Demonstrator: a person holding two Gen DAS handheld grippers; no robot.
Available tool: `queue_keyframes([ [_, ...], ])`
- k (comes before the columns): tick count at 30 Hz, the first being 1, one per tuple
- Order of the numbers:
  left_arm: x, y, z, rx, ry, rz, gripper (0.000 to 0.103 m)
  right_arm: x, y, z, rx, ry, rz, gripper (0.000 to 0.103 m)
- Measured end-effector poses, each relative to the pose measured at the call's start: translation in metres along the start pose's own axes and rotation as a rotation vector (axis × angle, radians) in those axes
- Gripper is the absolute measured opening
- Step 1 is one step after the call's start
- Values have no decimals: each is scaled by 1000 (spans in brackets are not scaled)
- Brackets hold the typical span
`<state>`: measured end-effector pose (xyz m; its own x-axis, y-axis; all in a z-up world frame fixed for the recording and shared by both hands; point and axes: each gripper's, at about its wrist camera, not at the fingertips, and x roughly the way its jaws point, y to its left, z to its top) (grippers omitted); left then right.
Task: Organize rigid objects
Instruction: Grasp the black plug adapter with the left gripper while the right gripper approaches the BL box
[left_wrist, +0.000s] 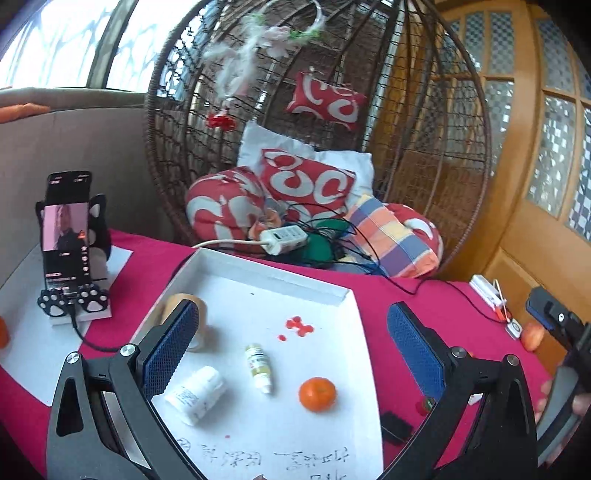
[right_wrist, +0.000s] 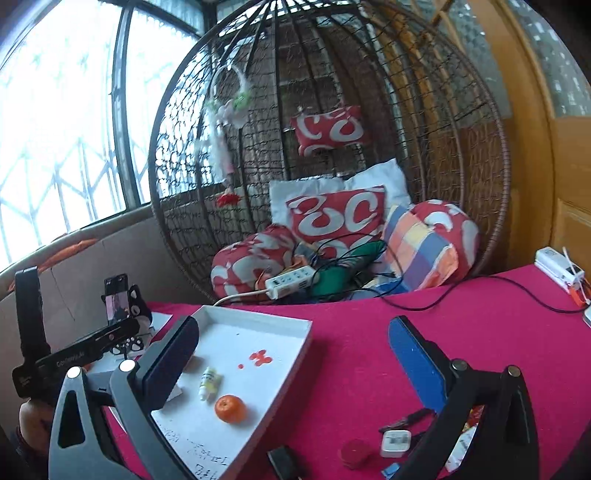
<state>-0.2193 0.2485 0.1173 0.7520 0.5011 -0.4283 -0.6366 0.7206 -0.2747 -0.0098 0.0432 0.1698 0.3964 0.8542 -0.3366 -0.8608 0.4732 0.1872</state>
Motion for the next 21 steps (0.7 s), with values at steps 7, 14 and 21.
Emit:
queue_keyframes([
  [7, 32, -64, -29, 174, 216, -155, 103, -15, -58, -16, 97, 17, -112, 103],
  [14, 67, -123, -74, 430, 452, -268, 103, -27, -104, -37, 210, 55, -164, 103],
  [21, 93, -147, -95, 577, 549, -254, 102, -36, -136, -53, 306, 68, -166, 103],
])
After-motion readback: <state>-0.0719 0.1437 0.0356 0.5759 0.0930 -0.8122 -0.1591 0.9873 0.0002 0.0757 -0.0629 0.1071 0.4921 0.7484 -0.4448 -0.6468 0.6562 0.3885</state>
